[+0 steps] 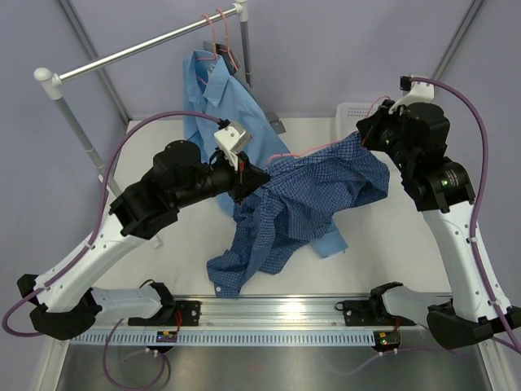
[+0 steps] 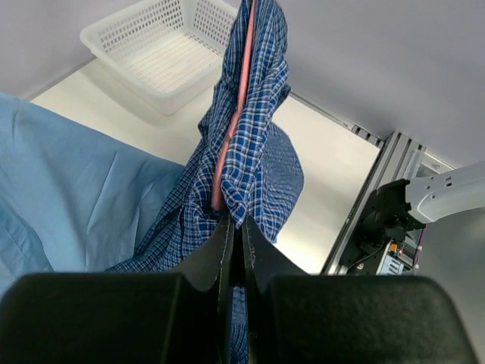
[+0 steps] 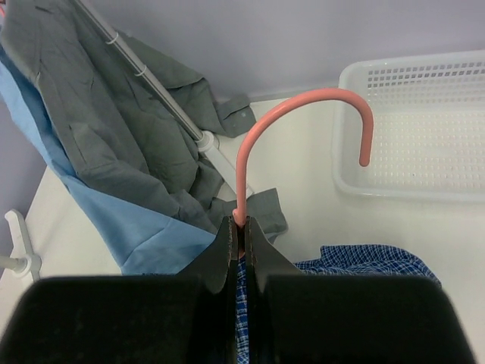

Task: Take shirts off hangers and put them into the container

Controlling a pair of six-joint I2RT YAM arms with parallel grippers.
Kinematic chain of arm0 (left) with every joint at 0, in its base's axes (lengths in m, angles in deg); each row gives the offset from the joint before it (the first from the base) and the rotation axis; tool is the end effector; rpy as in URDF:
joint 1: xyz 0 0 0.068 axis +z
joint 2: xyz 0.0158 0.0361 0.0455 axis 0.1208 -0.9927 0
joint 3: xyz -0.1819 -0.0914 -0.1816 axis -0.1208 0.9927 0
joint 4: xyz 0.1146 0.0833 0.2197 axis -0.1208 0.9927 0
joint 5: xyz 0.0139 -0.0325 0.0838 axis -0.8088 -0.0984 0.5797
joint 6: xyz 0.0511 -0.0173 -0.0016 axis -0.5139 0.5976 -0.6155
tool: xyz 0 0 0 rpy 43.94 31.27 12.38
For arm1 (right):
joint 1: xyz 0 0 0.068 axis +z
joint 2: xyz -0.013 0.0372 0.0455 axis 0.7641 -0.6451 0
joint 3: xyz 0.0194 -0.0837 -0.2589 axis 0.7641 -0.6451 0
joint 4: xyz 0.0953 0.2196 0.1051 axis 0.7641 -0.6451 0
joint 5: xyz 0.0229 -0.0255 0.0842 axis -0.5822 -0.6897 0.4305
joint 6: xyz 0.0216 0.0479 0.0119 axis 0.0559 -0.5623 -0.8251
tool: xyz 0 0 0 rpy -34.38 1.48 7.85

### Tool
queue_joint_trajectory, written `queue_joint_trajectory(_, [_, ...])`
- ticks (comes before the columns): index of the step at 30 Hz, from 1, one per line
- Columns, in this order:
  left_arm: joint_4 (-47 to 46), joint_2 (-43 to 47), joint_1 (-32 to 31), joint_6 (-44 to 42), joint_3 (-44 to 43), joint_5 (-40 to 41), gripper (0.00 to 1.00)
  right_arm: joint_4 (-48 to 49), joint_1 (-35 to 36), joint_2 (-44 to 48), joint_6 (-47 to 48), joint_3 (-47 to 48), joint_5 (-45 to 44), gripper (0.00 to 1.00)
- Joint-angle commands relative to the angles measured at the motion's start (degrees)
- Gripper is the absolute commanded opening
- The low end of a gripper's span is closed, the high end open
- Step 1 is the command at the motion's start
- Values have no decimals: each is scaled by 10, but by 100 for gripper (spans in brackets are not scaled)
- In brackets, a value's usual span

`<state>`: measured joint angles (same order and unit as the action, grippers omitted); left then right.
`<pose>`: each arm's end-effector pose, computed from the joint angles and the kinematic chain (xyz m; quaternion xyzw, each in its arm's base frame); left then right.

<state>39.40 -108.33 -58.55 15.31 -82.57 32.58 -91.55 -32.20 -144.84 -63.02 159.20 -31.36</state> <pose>0.1340 -0.1774 0.4765 0.3213 0.6984 -0.3706 0.5213 0.2069 0.0609 0.4895 0.0295 0.7798 0.1319 0.6113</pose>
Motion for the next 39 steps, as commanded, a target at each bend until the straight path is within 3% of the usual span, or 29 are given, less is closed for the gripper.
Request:
queue_joint_trajectory(1, [12, 23, 0, 10, 25, 5, 4, 29, -14, -6, -2, 55, -115, 0])
queue_joint_trajectory(6, [4, 41, 0, 3, 76, 52, 11, 35, -14, 8, -21, 62, -91, 0])
queue_joint_trajectory(10, [-38, 52, 0, 17, 111, 36, 21, 80, -14, 35, -10, 35, -61, 0])
queue_joint_trajectory(15, [-60, 49, 0, 11, 105, 11, 63, 121, -14, 69, 15, -9, 4, 0])
queue_joint_trajectory(18, [-60, 54, 1, -4, 86, 17, 81, 133, -14, 93, 31, -37, 48, 0])
queue_joint_trajectory(22, [-56, 66, 3, -26, 54, 3, 88, 137, -14, 111, 66, -85, 119, 0])
queue_joint_trajectory(28, [-8, 46, 17, -35, -35, -60, 88, 155, -14, 133, 107, -140, 195, 0])
queue_joint_trajectory(34, [-8, -15, 17, 25, -62, -154, 86, 157, -14, 119, 123, -139, 218, 0])
queue_joint_trajectory(39, [-8, -84, 15, 61, -76, -180, 82, 160, -13, 98, 129, -125, 231, 0])
